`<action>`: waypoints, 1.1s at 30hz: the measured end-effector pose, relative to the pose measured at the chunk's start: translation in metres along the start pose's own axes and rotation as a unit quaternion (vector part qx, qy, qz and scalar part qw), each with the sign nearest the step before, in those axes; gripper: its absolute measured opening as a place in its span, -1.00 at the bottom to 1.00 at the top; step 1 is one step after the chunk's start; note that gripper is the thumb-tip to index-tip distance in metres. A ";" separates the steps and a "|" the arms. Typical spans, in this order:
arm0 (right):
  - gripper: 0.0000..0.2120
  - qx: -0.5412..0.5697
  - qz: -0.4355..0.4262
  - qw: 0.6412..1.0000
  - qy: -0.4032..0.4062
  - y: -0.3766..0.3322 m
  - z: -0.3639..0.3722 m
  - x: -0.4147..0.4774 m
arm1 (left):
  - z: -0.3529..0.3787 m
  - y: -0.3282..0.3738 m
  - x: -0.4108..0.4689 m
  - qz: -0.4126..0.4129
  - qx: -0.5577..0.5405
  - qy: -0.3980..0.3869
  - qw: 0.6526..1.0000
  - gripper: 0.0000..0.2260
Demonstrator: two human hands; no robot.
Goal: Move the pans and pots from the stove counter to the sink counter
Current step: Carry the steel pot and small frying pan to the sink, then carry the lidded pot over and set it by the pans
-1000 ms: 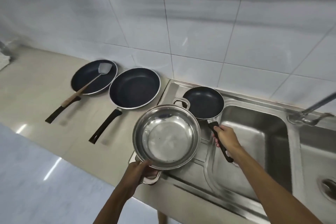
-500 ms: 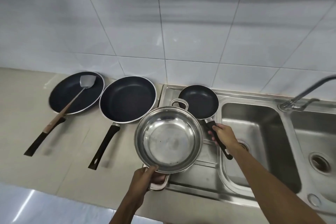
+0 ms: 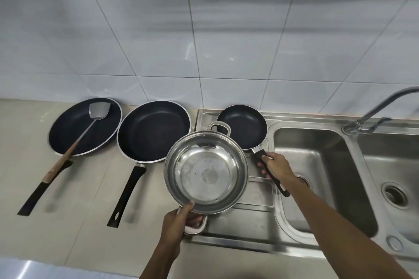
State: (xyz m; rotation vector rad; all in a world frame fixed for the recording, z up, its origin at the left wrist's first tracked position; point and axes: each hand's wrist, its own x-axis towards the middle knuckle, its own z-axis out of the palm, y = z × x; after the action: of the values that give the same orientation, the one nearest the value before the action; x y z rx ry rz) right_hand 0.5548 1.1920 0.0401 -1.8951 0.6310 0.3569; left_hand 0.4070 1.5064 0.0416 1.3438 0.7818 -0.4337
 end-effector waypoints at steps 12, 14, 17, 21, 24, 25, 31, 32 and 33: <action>-0.71 -0.121 -0.044 0.991 0.036 0.005 0.000 -0.020 | -0.001 0.002 -0.006 -0.011 0.020 -0.013 1.000 -0.58; -0.70 -0.145 -0.042 0.987 0.045 0.008 -0.002 -0.029 | -0.003 0.000 -0.009 -0.012 0.011 -0.013 1.000 -0.58; -0.70 -0.165 -0.038 0.984 0.057 0.017 -0.008 -0.042 | -0.008 -0.004 -0.016 -0.009 0.001 -0.018 1.000 -0.57; -0.73 -0.173 -0.040 0.982 0.062 0.034 -0.017 -0.059 | -0.011 -0.016 -0.033 -0.031 -0.013 -0.038 0.999 -0.59; -0.75 -0.161 -0.046 0.984 0.055 0.052 -0.027 -0.075 | -0.009 -0.032 -0.054 -0.034 -0.002 -0.053 0.998 -0.58; -0.76 -0.152 -0.046 0.986 0.045 0.059 -0.032 -0.080 | -0.007 -0.038 -0.061 -0.032 0.002 -0.049 0.998 -0.56; -0.65 -0.210 -0.107 0.972 0.019 0.108 -0.068 -0.133 | 0.037 -0.084 -0.105 0.002 0.041 -0.002 0.999 -0.55; -0.62 -0.227 -0.129 0.965 0.012 0.120 -0.077 -0.149 | 0.051 -0.094 -0.115 0.026 0.078 0.008 0.997 -0.56; -0.59 -0.244 -0.152 0.958 0.003 0.132 -0.087 -0.166 | 0.067 -0.103 -0.125 0.056 0.128 0.014 0.990 -0.58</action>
State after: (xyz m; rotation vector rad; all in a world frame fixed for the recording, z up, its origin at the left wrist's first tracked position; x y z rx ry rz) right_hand 0.3400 1.1160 0.0601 -2.4257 0.2551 0.3270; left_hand 0.2675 1.4016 0.0618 1.6278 0.6867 -0.4373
